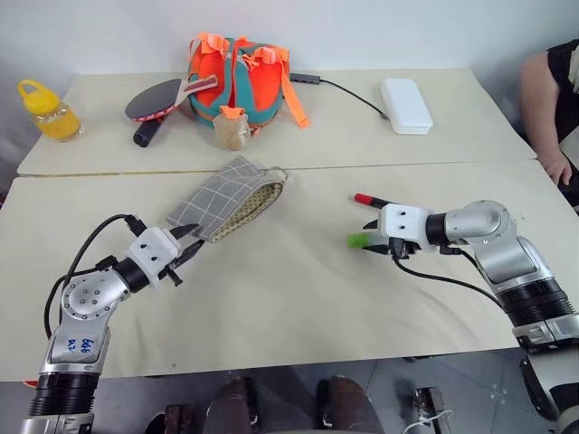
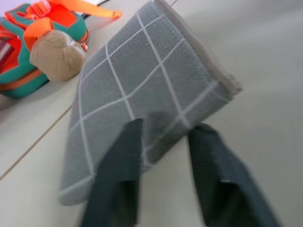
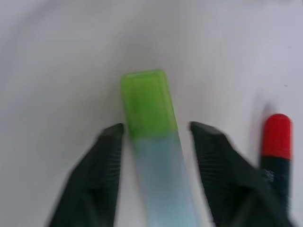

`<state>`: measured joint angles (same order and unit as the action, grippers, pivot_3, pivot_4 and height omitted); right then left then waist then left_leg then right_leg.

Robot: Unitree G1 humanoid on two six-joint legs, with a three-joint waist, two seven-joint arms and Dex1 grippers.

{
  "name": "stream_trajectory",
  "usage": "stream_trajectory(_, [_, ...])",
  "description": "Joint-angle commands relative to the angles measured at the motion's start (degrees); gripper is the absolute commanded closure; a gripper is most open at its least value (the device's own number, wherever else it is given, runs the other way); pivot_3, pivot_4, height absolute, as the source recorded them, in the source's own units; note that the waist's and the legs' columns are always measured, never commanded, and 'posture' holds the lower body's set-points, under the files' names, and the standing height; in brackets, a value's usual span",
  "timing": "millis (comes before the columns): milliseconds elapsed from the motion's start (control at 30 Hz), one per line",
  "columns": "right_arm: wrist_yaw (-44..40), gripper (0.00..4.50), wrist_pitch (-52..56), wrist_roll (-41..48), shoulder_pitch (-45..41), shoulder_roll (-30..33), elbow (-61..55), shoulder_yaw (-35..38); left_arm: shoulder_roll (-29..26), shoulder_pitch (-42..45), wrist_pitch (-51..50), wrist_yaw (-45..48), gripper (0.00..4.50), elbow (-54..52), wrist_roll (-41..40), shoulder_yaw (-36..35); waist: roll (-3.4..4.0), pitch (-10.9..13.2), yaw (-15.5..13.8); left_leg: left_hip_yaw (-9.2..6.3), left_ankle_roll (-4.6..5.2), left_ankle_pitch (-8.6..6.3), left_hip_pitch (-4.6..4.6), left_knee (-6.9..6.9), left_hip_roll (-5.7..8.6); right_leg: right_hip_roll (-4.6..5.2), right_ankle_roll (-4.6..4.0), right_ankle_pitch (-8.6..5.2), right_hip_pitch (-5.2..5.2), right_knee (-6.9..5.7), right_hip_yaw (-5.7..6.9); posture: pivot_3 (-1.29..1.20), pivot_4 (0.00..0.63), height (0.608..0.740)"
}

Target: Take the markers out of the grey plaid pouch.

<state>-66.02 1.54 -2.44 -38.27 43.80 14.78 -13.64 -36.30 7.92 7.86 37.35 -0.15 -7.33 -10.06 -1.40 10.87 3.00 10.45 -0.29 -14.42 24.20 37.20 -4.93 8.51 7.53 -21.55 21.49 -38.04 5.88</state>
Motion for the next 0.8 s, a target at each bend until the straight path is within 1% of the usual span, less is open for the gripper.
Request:
stream_trajectory(33, [-1.3,0.73,4.8,9.1,2.2,-2.3,-4.3,5.6,-1.1,-2.9,-4.6,3.9,1.60,-5.6,-7.9,-3.1,0.00,0.0,0.1,-0.01,0.00,0.00,0.00,-0.02,0.00,0.00,0.00,0.00,0.00,0.02,0.00,0.00,0.150,0.740])
stream_trajectory(67, [-0.7,0.32,5.6,11.8,3.1,-3.5,-5.4,7.6,-1.1,-4.4,-6.1,4.5,1.25,-7.0,-10.0,-4.1,0.00,0.0,0.1,-0.02,0.00,0.00,0.00,-0.08,0.00,0.00,0.00,0.00,0.00,0.04,0.00,0.00,0.150,0.740])
stream_trajectory(100, [0.2,0.07,7.2,14.7,4.1,-4.8,-6.6,9.9,-1.0,-5.8,-7.6,4.7,1.01,-8.5,-11.8,-5.2,0.00,0.0,0.1,-0.03,0.00,0.00,0.00,-0.10,0.00,0.00,0.00,0.00,0.00,0.02,0.00,0.00,0.150,0.740])
stream_trajectory(133, [1.2,0.00,9.0,17.8,5.2,-6.0,-7.7,12.3,-0.9,-7.6,-8.9,4.9,0.70,-10.0,-13.5,-6.4,0.00,0.0,0.2,-0.03,0.00,0.00,0.00,-0.10,-0.01,-0.01,0.00,0.00,0.01,0.04,0.00,0.00,0.150,0.740])
stream_trajectory(233, [4.0,0.00,11.3,23.0,9.6,-8.3,-11.3,17.3,-0.1,-11.8,-14.7,4.6,0.70,-14.5,-19.8,-9.7,0.00,0.0,-0.1,-0.08,0.00,-0.01,0.00,-0.09,0.01,0.01,0.00,0.00,-0.02,0.06,0.00,0.00,0.150,0.740])
stream_trajectory(400, [9.0,0.00,7.6,25.5,20.2,-12.8,-19.5,20.8,2.6,-15.9,-24.6,-0.6,0.70,-20.0,-28.5,-14.2,-0.06,0.0,-1.2,-0.26,0.02,-0.02,-0.01,-0.01,0.02,0.02,0.00,0.00,-0.19,0.11,0.08,0.00,0.150,0.740])
stream_trajectory(467, [10.7,0.00,3.2,24.3,24.7,-13.7,-20.4,22.5,3.4,-17.9,-25.2,-2.4,0.70,-22.2,-27.7,-15.1,-0.06,0.0,-1.4,-0.26,0.02,-0.02,0.00,0.02,0.04,0.03,0.00,0.00,-0.19,0.10,0.06,0.00,0.150,0.740])
stream_trajectory(533, [11.8,0.00,1.3,24.2,28.0,-13.8,-20.9,23.6,4.3,-19.1,-25.1,-4.5,0.70,-23.0,-26.5,-15.9,-0.07,0.0,-1.4,-0.25,0.03,-0.03,-0.01,0.02,0.07,0.03,0.00,0.00,-0.22,0.12,0.06,0.00,0.150,0.740])
stream_trajectory(667, [12.0,0.00,-7.7,19.5,32.6,-12.4,-18.7,23.2,5.6,-20.9,-22.8,-4.9,0.70,-20.5,-25.0,-17.3,-0.07,0.0,-1.2,-0.26,0.02,-0.02,-0.06,0.01,0.06,0.01,0.00,0.00,-0.24,0.12,0.07,0.00,0.150,0.740])
stream_trajectory(800, [11.9,0.00,-10.9,19.9,34.7,-11.2,-15.0,24.8,6.0,-22.8,-19.6,-3.8,0.70,-17.4,-22.6,-17.5,-0.07,-0.1,-1.1,-0.24,0.01,-0.02,-0.08,0.00,0.05,-0.01,-0.01,0.00,-0.23,0.12,0.08,0.00,0.150,0.740])
